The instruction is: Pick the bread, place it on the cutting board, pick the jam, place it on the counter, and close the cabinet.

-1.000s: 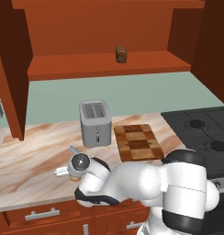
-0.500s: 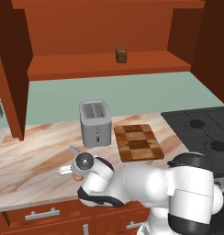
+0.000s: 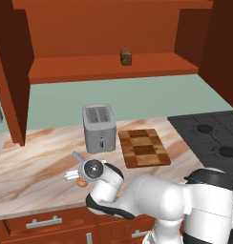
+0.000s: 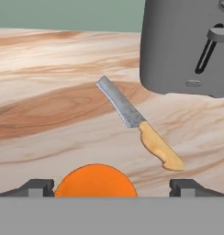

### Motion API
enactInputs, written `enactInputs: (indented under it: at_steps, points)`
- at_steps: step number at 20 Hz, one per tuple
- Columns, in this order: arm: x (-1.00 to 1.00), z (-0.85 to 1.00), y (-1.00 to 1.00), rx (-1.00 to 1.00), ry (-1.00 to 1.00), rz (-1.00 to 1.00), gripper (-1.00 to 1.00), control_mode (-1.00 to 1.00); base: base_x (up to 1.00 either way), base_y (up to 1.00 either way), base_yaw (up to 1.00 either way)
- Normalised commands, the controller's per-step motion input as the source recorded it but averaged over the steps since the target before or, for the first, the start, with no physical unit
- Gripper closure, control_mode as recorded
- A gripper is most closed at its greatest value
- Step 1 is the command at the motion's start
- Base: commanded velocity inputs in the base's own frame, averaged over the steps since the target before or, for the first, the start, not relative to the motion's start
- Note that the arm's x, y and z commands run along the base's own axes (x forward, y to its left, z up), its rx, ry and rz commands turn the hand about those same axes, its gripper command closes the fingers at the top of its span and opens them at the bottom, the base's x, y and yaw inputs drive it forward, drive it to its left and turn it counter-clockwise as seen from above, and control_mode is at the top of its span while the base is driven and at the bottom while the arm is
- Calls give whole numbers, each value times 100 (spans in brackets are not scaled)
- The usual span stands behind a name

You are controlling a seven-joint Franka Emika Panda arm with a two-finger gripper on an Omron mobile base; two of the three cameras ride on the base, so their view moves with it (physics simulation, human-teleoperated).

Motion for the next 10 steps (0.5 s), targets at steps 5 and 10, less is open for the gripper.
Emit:
enactInputs:
  at_steps: [5, 10]
  points:
    - [0, 18, -4, 0, -2, 0, -100, -100, 0, 0, 0]
    - [0, 13, 0, 0, -1, 0, -100, -100, 0, 0, 0]
